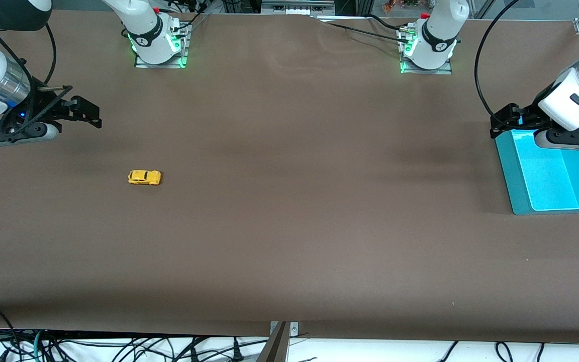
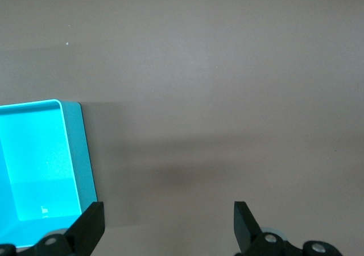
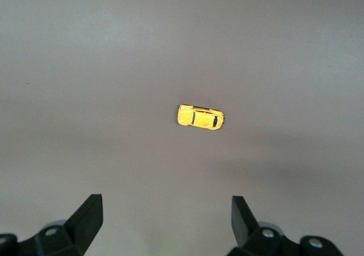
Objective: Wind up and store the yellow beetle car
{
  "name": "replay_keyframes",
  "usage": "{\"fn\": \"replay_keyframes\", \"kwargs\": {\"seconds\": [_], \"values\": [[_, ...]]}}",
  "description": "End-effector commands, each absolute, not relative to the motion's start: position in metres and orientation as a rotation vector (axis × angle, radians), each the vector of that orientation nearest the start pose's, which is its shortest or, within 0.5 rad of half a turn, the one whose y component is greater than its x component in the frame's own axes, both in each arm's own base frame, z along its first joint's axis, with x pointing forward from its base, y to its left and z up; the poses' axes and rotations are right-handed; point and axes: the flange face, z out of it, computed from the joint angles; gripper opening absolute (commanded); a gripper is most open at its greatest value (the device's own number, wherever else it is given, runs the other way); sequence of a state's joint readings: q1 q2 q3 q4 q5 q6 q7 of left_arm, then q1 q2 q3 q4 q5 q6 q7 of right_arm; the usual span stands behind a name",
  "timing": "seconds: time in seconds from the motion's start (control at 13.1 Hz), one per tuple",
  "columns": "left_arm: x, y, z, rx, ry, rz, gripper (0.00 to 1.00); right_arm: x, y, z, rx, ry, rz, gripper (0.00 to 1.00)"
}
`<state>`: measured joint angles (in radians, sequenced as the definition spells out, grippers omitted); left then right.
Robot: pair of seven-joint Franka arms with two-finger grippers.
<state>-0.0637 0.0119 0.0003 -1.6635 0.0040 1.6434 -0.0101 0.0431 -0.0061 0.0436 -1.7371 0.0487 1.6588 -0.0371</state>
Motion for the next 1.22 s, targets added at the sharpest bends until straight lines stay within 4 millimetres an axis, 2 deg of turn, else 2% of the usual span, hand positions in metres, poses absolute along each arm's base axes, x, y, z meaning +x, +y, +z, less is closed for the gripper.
{"fn": "replay_keyframes", "kwargs": {"seconds": [0.0, 0.69, 1.14], "values": [[0.5632, -0.0371, 0.5864, -3.113, 0.079, 0.048, 1.00, 0.5514, 0.0529, 0.5650, -3.101, -0.161, 0.131, 1.00], [0.5631, -0.0380, 0.5864, -3.113, 0.082, 0.048, 1.00, 0.5517, 0.0547, 0.5679, -3.098, -0.199, 0.121, 1.00], [0.5632, -0.0380, 0.5871, -3.113, 0.082, 0.046, 1.00, 0.5479, 0.0534, 0.5645, -3.098, -0.198, 0.175, 1.00]]}}
